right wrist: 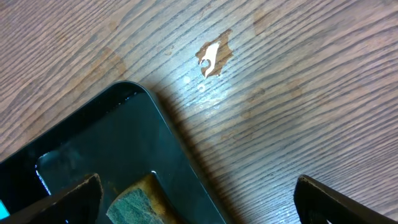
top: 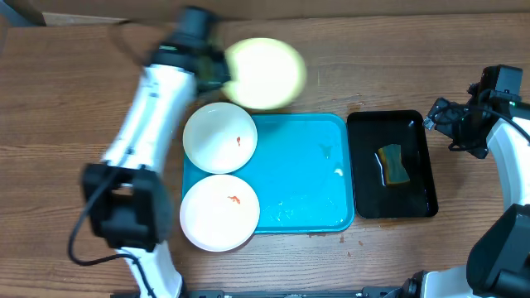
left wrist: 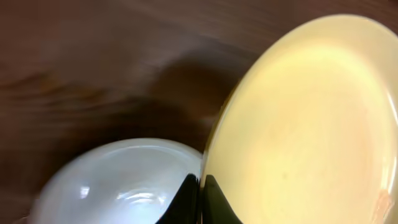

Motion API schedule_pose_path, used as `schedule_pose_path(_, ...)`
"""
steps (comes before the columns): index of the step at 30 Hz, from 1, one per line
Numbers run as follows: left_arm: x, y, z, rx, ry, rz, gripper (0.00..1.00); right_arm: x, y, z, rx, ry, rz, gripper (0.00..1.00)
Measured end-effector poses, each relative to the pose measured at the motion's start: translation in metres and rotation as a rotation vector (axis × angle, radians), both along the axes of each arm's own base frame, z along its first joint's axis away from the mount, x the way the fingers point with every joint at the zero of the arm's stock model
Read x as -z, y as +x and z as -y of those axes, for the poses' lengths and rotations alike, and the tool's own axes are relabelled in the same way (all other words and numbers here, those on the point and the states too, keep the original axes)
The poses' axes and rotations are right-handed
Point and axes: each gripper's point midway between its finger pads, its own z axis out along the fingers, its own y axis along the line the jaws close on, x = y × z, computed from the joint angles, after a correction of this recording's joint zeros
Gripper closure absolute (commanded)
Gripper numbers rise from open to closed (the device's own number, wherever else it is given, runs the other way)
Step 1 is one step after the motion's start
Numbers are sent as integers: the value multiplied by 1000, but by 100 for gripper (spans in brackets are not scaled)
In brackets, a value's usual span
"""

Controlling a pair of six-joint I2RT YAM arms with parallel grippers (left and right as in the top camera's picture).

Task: Clean dirty plates on tray and stack at the side
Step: 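Carry the yellow plate left and set it on the table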

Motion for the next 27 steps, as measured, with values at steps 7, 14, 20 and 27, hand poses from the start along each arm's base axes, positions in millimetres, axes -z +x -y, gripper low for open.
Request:
schedule_pose_path(7,14,-38,-168,-366,-19,-164,96,0,0,0,-1,-1,0,0)
schedule_pose_path(14,18,-81,-278,-619,15,-200,96,0,0,0,0,0,0,0)
schedule_pose_path(20,30,-103,-319,-714,119,-247,96,0,0,0,0,0,0,0)
schedule_pose_path(27,58,-107,-321,-712,142,-330,96,0,0,0,-1,-1,1,0)
